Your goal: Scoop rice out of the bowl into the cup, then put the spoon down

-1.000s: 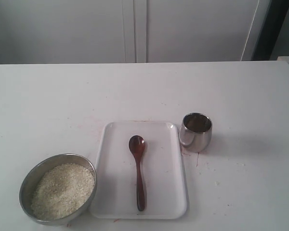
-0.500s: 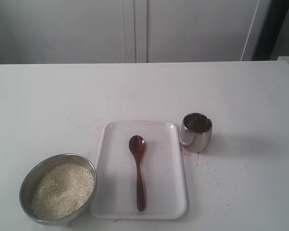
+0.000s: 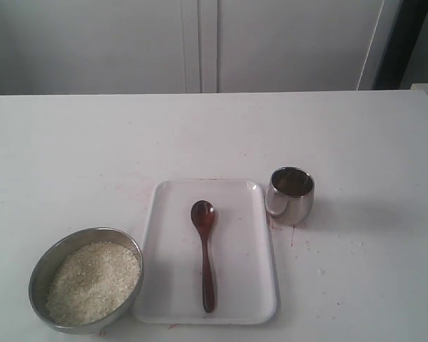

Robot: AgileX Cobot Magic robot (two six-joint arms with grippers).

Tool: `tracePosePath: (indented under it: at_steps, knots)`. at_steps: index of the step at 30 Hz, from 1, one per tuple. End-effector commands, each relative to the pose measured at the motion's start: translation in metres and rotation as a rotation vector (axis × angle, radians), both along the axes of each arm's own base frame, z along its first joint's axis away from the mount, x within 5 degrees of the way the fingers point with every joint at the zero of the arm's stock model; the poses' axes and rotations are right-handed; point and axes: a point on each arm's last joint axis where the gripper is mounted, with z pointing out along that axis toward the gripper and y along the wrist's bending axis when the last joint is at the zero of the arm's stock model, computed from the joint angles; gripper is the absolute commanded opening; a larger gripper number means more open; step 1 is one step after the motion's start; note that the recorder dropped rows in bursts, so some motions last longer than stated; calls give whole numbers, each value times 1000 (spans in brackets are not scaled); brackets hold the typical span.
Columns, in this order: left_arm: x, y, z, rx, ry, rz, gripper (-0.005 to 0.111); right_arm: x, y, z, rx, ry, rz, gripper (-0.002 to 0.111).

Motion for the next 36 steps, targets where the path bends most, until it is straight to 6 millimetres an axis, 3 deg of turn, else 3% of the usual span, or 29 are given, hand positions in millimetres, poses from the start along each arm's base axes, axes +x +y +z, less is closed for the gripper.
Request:
tracePosePath:
  at_steps: [1, 5, 11, 14, 20, 25, 36]
  knots:
    - [0, -1, 1, -6, 2, -10, 14, 0, 0, -1, -11, 2, -5, 7]
    - [0, -1, 1, -6, 2, -10, 14, -1, -2, -4, -38, 39, -23, 7]
    - [0, -1, 1, -6, 2, -10, 14, -1, -1, -3, -355, 79, -16, 6]
    - [0, -1, 1, -6, 2, -10, 14, -1, -4, -9, -385, 152, -36, 2]
    - [0, -1, 1, -6, 2, -10, 14, -5, -9, -24, -279, 310, -69, 0]
    - [0, -1, 1, -6, 2, -10, 14, -5, -6, -26, -110, 293, -52, 0]
    - [0, -1, 1, -6, 2, -10, 14, -5, -6, -26, -128, 303, -53, 0]
